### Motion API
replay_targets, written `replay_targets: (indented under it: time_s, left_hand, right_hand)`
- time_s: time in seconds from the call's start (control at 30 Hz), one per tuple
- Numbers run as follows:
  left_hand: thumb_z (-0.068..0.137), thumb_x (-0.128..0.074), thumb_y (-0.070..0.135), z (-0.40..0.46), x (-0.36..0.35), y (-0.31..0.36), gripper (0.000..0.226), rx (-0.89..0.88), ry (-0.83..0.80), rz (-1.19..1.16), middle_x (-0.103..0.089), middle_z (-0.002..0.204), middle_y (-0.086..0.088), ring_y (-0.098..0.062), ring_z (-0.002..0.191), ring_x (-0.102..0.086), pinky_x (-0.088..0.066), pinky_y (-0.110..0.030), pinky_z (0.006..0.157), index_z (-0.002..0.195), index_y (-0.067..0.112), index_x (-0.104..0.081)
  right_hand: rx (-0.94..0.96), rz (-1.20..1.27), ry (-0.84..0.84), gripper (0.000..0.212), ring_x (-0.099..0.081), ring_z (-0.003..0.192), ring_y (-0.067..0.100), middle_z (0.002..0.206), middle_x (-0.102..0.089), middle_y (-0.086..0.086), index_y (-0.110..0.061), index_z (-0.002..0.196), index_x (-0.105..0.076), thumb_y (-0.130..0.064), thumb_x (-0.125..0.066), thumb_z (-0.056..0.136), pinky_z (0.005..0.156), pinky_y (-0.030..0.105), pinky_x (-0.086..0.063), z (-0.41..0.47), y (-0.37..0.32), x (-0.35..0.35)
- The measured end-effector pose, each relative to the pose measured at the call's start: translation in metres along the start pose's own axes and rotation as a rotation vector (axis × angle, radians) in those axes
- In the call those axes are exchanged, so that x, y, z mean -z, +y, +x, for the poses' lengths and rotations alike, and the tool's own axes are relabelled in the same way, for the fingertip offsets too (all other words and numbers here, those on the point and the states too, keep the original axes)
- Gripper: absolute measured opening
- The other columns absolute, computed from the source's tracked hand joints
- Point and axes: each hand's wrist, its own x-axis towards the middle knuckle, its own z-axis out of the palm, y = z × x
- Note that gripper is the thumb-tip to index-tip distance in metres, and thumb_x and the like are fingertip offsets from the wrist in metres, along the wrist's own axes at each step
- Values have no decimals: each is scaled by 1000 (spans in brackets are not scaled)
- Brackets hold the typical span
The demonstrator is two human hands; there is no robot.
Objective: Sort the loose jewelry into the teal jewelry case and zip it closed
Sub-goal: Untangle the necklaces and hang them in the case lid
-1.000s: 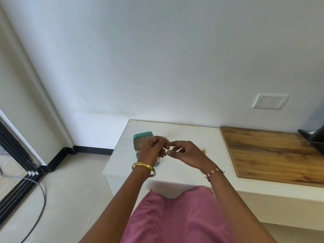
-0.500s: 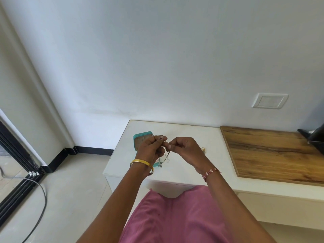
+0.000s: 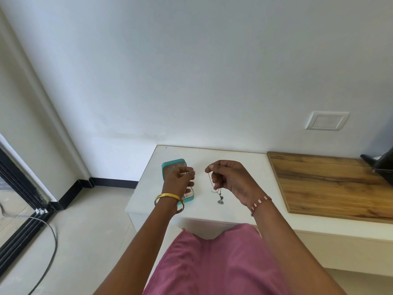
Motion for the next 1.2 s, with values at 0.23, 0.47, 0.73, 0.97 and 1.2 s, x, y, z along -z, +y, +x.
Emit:
replay_targets:
  time_s: [0.23, 0.47, 0.73, 0.97, 1.2]
  left_hand:
    - [91, -49, 8, -5, -10, 5, 29, -160, -221, 165, -61, 104, -3, -18, 96, -55, -48, -22, 78, 118, 12, -59]
    - [92, -50, 12, -4, -6, 2, 17, -151, -243, 133, -67, 85, -7, -17, 83, -63, -48, -22, 81, 92, 7, -66]
    - [90, -42, 7, 5, 4, 9, 28, 135, -232, -637, -58, 50, -6, -23, 59, -68, -54, -35, 76, 63, 5, -49]
    - [89, -45, 21, -3, 1, 8, 31, 252, -287, -938, -46, 49, -2, -15, 43, -50, -53, -24, 55, 60, 10, -51]
    - [89, -45, 8, 0, -1, -2, 18, 213, -280, -750, -46, 46, 1, -5, 29, -29, -28, -13, 33, 74, 7, -55]
  right_hand:
    - [-13, -115, -29, 15, -41, 45, 14, 50, -55, 1, -1, 87, -68, -9, -55, 90, 48, 22, -39, 2, -2, -5]
    - [9, -106, -21, 17, -43, 46, 15, 50, -56, 2, -6, 80, -67, -6, -54, 90, 48, 22, -40, 3, -5, -4]
    - [-71, 64, 16, 30, -39, 42, 13, 47, -46, 1, -10, 59, -60, -19, -60, 88, 49, 24, -40, 5, 2, 1]
    - [-129, 388, -11, 37, -43, 44, 14, 50, -48, 2, -14, 55, -43, -21, -56, 89, 50, 24, -44, 6, 13, -6]
    - [-120, 622, 13, 30, -30, 33, 9, 35, -30, -4, -10, 63, -52, -19, -48, 92, 44, 21, -44, 7, 15, -7]
